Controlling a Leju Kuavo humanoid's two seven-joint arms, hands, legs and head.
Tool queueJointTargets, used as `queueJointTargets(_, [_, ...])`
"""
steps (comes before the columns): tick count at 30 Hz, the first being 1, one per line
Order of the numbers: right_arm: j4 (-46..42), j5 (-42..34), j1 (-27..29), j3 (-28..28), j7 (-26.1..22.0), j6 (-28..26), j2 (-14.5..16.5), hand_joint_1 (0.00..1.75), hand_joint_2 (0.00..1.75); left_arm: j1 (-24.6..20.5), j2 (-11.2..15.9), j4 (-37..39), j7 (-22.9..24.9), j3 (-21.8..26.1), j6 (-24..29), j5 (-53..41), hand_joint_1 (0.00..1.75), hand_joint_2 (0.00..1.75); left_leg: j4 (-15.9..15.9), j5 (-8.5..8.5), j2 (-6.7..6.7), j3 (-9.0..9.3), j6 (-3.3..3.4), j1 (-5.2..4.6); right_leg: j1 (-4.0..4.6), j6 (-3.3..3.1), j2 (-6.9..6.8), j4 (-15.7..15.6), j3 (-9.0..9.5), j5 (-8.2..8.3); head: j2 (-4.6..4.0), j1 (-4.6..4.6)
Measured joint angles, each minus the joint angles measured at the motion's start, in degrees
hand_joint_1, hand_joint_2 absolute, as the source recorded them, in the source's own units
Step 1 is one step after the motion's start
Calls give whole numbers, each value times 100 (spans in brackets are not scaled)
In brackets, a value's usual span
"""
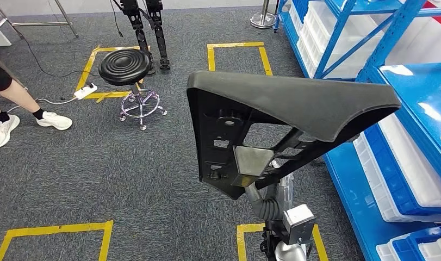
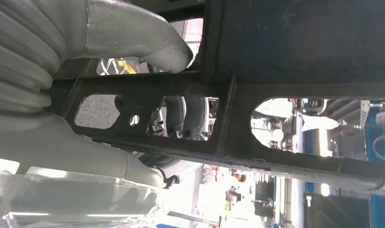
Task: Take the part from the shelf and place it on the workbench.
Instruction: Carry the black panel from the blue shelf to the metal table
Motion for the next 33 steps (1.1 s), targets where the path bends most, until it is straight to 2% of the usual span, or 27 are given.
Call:
queueJointTargets(1, [-1, 4, -1, -3, 9, 8, 7, 175, 175, -3, -1, 0, 0, 0, 1, 2, 0, 175, -25, -18, -4, 3, 33, -27, 14, 25, -41, -8, 8, -9, 0, 7])
queueJointTargets(3, [-4, 11, -3, -7, 22, 27, 21, 175, 175, 0, 2, 0, 0, 1, 6, 4, 0, 175, -71, 6, -131, 9, 109, -32, 15, 84, -113, -17, 25, -35, 0, 15])
queueJointTargets(4, [-8, 12, -4, -8, 26, 35, 28, 175, 175, 2, 3, 0, 0, 1, 8, 5, 0, 175, -103, 23, -187, 30, 148, -27, 12, 107, -82, 19, 19, -71, 0, 21])
queueJointTargets(6, [-20, 13, -3, -9, 32, 44, 32, 175, 175, -2, 2, 0, 0, 2, 11, 10, 0, 175, -157, 55, -312, 74, 224, -1, 6, 87, 149, 475, -178, -308, 0, 42])
queueJointTargets(8, [-23, 14, 11, -12, 38, 49, 17, 175, 175, -11, 3, 0, 0, 3, 11, 14, 0, 175, -157, 55, -452, 76, 260, -8, -10, 29, 355, 1273, -571, -625, 0, 60])
queueJointTargets(9, [-22, 14, 18, -14, 43, 50, 11, 175, 175, -8, 3, 0, 0, 3, 11, 13, 0, 175, -156, 54, -530, 77, 265, -10, -14, 32, 385, 1565, -738, -702, 0, 66])
queueJointTargets(10, [-22, 15, 22, -15, 48, 52, 8, 175, 175, -5, 3, 0, 0, 3, 11, 13, 0, 175, -153, 53, -611, 81, 265, -11, -15, 58, 401, 1661, -816, -686, 0, 65])
queueJointTargets(11, [-22, 15, 21, -16, 56, 58, 7, 175, 175, -1, 2, 0, 0, 4, 11, 13, 0, 175, -152, 53, -697, 90, 264, -12, -15, 101, 420, 1531, -785, -575, 0, 65])
queueJointTargets(12, [-22, 15, 19, -18, 63, 65, 8, 175, 175, 0, 1, 0, 0, 4, 12, 13, 0, 175, -150, 51, -774, 102, 261, -12, -17, 144, 450, 1215, -658, -404, 0, 64])
queueJointTargets(13, [-22, 15, 12, -19, 68, 74, 8, 175, 175, 0, -3, 0, 0, 4, 13, 13, 0, 175, -149, 49, -850, 111, 253, -11, -28, 177, 554, 774, -472, -205, 0, 69])
queueJointTargets(14, [-22, 15, 5, -20, 74, 81, 9, 175, 175, -1, -7, 0, 0, 4, 13, 11, 0, 175, -143, 41, -923, 115, 237, -20, -37, 182, 650, 401, -313, -45, 0, 74])
queueJointTargets(16, [-22, 15, -11, -22, 79, 88, 14, 175, 175, 2, -10, 0, 0, 4, 17, 2, 0, 175, -135, 39, -1025, 98, 185, -31, -46, 141, 779, 15, -144, 117, 0, 77])
queueJointTargets(18, [-21, 15, -24, -26, 81, 88, 28, 175, 175, 16, -3, 2, 0, 6, 23, -10, 0, 175, -137, 51, -1099, 69, 118, -17, -43, 74, 702, -2, -124, 146, 0, 74])
queueJointTargets(19, [-21, 15, -33, -30, 82, 89, 41, 175, 175, 25, 1, 4, 0, 7, 25, -14, 0, 175, -113, 33, -1077, 50, 89, -8, -52, 41, 659, -19, -113, 161, 0, 73])
queueJointTargets(21, [-24, 14, -47, -37, 84, 91, 72, 175, 175, 28, 2, 8, 0, 5, 29, -22, 0, 175, 184, -156, -843, -92, 31, -2, -77, -37, 553, -61, -84, 181, 0, 41])
queueJointTargets(23, [-25, 13, -40, -45, 85, 92, 88, 175, 175, 23, -4, 9, 0, 4, 32, -27, 0, 175, 865, -497, -555, -429, -26, 17, -60, -92, 427, -72, -67, 167, 0, 10])
queueJointTargets(24, [-25, 13, -34, -52, 85, 94, 89, 175, 175, 24, -5, 9, 0, 5, 33, -29, 0, 175, 1192, -618, -493, -602, -52, 36, -49, -106, 360, -71, -65, 156, 0, 9])
queueJointTargets(25, [-23, 13, -28, -60, 85, 96, 89, 175, 175, 26, -6, 9, 0, 5, 34, -32, 0, 175, 1373, -650, -459, -704, -71, 52, -42, -116, 292, -70, -63, 148, 0, 9])
queueJointTargets(26, [-22, 14, -25, -67, 84, 98, 90, 175, 175, 29, -7, 9, 0, 5, 37, -37, 0, 175, 1352, -581, -431, -704, -83, 64, -39, -120, 229, -70, -61, 141, 0, 8])
queueJointTargets(27, [-21, 14, -23, -74, 81, 100, 91, 175, 175, 30, -7, 9, 0, 5, 40, -45, 0, 175, 1119, -428, -385, -588, -85, 72, -38, -118, 171, -70, -54, 133, 0, 8])
queueJointTargets(29, [-21, 14, -19, -86, 71, 109, 96, 175, 175, 18, -7, 8, 0, 4, 48, -61, 0, 175, 375, -102, -147, -182, -58, 50, -15, -90, 68, -65, -31, 105, 0, 8])
queueJointTargets(31, [-21, 16, -17, -97, 60, 127, 102, 175, 175, -3, -7, 8, -1, 4, 54, -68, 0, 175, -72, 16, 20, 58, 3, 2, 20, -38, -22, -63, -9, 72, 0, 23])
queueJointTargets(32, [-21, 19, -16, -101, 56, 139, 105, 175, 175, -11, -6, 8, -1, 4, 57, -69, 0, 175, -123, 6, 14, 74, 35, -26, 31, -12, -71, -69, 1, 60, 0, 31])
queueJointTargets(33, [-21, 22, -19, -103, 53, 149, 111, 175, 175, -13, -4, 8, -1, 5, 61, -71, 0, 175, -141, 15, -59, 73, 72, -36, 28, 15, -124, -82, 21, 51, 0, 35])
